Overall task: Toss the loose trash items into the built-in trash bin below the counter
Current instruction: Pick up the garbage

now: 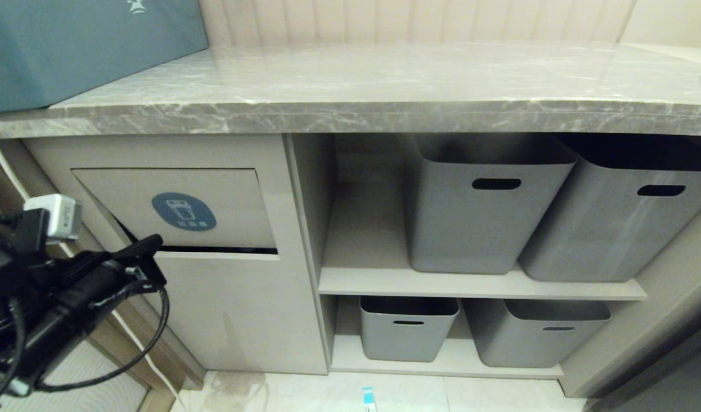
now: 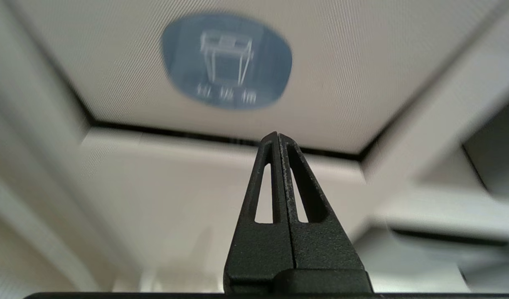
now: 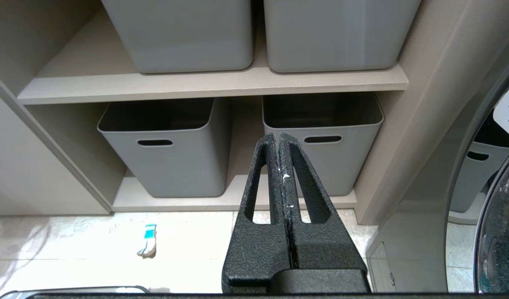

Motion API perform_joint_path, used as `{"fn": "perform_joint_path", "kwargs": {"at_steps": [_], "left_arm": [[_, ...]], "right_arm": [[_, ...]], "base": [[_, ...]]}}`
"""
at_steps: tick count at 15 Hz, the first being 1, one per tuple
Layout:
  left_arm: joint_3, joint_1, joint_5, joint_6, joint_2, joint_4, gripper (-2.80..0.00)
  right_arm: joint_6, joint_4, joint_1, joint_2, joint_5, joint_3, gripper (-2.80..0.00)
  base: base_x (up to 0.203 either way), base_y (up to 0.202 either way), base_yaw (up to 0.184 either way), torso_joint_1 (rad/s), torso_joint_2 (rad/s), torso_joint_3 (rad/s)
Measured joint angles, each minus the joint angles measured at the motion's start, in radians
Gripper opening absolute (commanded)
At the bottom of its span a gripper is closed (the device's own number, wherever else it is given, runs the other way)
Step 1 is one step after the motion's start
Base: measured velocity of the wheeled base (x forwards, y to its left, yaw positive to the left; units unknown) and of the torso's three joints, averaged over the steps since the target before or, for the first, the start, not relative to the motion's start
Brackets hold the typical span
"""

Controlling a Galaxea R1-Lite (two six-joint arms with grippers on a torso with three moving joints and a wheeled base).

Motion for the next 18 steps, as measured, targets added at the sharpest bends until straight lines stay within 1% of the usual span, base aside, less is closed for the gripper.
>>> {"fn": "perform_joint_path", "kwargs": {"at_steps": [4, 5, 7, 8, 10, 11, 13, 16, 18], "left_arm": [[0.006, 0.026, -0.003, -0.005, -0.424, 0.619, -2.8], [0.028, 0.045, -0.004, 0.003, -0.539, 0.751, -2.8], [0.101, 0.095, -0.017, 0.028, -0.763, 0.939, -2.8], [0.151, 0.12, -0.032, 0.048, -0.866, 0.987, -2.8], [0.27, 0.15, -0.078, 0.097, -1.039, 1.01, -2.8], [0.305, 0.155, -0.107, 0.121, -1.117, 1.041, -2.8], [0.322, 0.15, -0.146, 0.151, -1.237, 1.095, -2.8], [0.332, 0.147, -0.147, 0.147, -1.366, 1.078, -2.8], [0.338, 0.147, -0.13, 0.108, -1.399, 1.064, -2.8]], "right_arm": [[0.0, 0.0, 0.0, 0.0, 0.0, 0.0, -2.8], [0.0, 0.0, 0.0, 0.0, 0.0, 0.0, -2.8], [0.0, 0.0, 0.0, 0.0, 0.0, 0.0, -2.8], [0.0, 0.0, 0.0, 0.0, 0.0, 0.0, -2.8], [-0.001, 0.0, 0.0, 0.0, 0.0, 0.0, -2.8], [-0.001, 0.0, 0.0, 0.0, 0.0, 0.0, -2.8], [-0.001, 0.0, 0.0, 0.0, 0.0, 0.0, -2.8], [-0.002, 0.0, 0.0, 0.0, 0.0, 0.0, -2.8], [-0.002, 0.0, 0.0, 0.0, 0.0, 0.0, -2.8]], "base": [[0.0, 0.0, 0.0, 0.0, 0.0, 0.0], [0.0, 0.0, 0.0, 0.0, 0.0, 0.0], [0.0, 0.0, 0.0, 0.0, 0.0, 0.0], [0.0, 0.0, 0.0, 0.0, 0.0, 0.0], [0.0, 0.0, 0.0, 0.0, 0.0, 0.0], [0.0, 0.0, 0.0, 0.0, 0.0, 0.0], [0.0, 0.0, 0.0, 0.0, 0.0, 0.0], [0.0, 0.0, 0.0, 0.0, 0.0, 0.0], [0.0, 0.0, 0.0, 0.0, 0.0, 0.0]]}}
